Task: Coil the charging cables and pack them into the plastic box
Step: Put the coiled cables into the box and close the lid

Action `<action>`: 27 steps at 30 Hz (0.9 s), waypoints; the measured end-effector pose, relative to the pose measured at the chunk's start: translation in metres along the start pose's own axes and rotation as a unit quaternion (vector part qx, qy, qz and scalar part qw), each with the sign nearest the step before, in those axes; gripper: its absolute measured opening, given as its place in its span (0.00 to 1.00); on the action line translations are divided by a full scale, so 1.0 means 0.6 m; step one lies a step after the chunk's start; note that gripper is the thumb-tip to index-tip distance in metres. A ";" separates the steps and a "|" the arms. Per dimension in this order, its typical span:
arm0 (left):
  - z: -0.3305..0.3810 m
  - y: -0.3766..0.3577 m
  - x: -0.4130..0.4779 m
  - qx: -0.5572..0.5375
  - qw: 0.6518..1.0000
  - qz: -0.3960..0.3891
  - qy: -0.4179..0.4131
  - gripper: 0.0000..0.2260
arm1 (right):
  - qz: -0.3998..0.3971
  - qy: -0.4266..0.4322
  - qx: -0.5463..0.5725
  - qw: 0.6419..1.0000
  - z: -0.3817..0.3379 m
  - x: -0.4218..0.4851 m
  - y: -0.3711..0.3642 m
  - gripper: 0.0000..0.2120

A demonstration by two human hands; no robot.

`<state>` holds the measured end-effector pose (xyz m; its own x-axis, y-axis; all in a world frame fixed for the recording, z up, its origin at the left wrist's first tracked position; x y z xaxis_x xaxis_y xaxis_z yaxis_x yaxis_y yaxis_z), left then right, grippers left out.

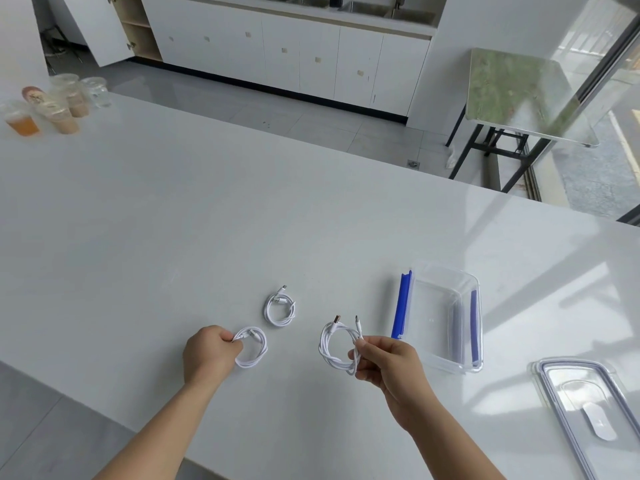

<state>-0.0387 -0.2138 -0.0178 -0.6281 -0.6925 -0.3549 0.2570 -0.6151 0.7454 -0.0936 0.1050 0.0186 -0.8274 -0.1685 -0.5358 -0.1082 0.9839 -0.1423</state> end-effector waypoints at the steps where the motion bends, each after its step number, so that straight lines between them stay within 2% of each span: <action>1: 0.006 0.001 -0.009 -0.037 0.999 -0.007 0.007 0.03 | 0.001 0.002 0.003 1.000 -0.002 -0.001 0.003 0.08; 5: 0.052 -0.004 -0.044 -0.126 0.992 -0.027 0.000 0.04 | 0.018 0.017 0.022 0.999 -0.017 -0.011 0.027 0.07; 11: 0.177 -0.041 -0.100 -0.173 0.980 -0.072 -0.075 0.04 | 0.057 0.052 0.035 0.996 -0.064 -0.024 0.101 0.08; 19: 0.318 -0.128 -0.158 -0.149 0.968 -0.135 -0.153 0.03 | 0.140 0.088 0.053 0.985 -0.124 -0.006 0.234 0.07; 27: 0.378 -0.201 -0.177 -0.110 0.967 -0.160 -0.162 0.04 | 0.162 0.091 0.008 0.983 -0.166 0.065 0.301 0.07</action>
<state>-0.1693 0.0198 0.0578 -0.8899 -0.3199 -0.3253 0.1381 -0.8685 0.4761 -0.2003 0.2819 0.0552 -0.9024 0.1678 -0.3968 0.1837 0.9830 -0.0022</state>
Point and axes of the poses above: each hand's wrist, its own x-axis towards the middle knuckle, its own y-axis out of the back of the hand, z = x × y, the point moved 6 cm from there along x, towards the middle knuckle, and after that the axes turned 1 degree about z, right-handed, at the moved point
